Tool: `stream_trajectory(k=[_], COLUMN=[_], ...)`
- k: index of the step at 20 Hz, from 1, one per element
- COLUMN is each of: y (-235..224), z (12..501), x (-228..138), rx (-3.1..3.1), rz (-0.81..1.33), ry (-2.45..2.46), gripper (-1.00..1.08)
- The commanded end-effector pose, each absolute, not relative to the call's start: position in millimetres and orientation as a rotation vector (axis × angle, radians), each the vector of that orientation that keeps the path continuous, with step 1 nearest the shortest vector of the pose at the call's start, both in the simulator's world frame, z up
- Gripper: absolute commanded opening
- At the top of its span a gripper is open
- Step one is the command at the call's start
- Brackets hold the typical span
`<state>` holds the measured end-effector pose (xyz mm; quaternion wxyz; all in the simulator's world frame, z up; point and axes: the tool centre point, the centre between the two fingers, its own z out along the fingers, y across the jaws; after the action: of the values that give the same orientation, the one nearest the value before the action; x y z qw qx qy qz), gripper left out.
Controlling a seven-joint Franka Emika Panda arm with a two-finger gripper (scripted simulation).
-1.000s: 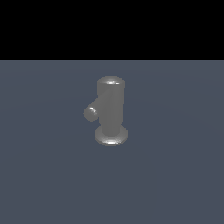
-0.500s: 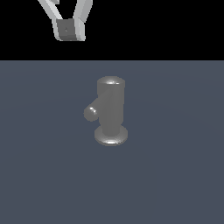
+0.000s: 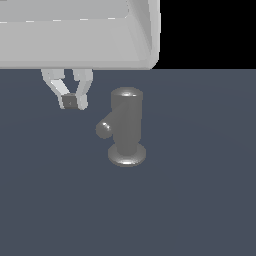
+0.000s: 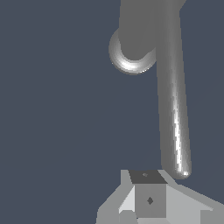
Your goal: Turn on the faucet by rotating a designated handle.
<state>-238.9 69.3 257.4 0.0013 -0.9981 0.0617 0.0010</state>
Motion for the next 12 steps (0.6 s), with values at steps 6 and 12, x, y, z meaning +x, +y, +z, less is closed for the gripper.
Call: stream_trajectory(k=[6,12], y=[78.9,81.5], z=[230.0,222.5], x=[-233.0,-230.6], rx=[-3.133,-3.134], rz=[0.001,0.000], ry=[0.210,0.214], gripper=[-1.00,-1.00])
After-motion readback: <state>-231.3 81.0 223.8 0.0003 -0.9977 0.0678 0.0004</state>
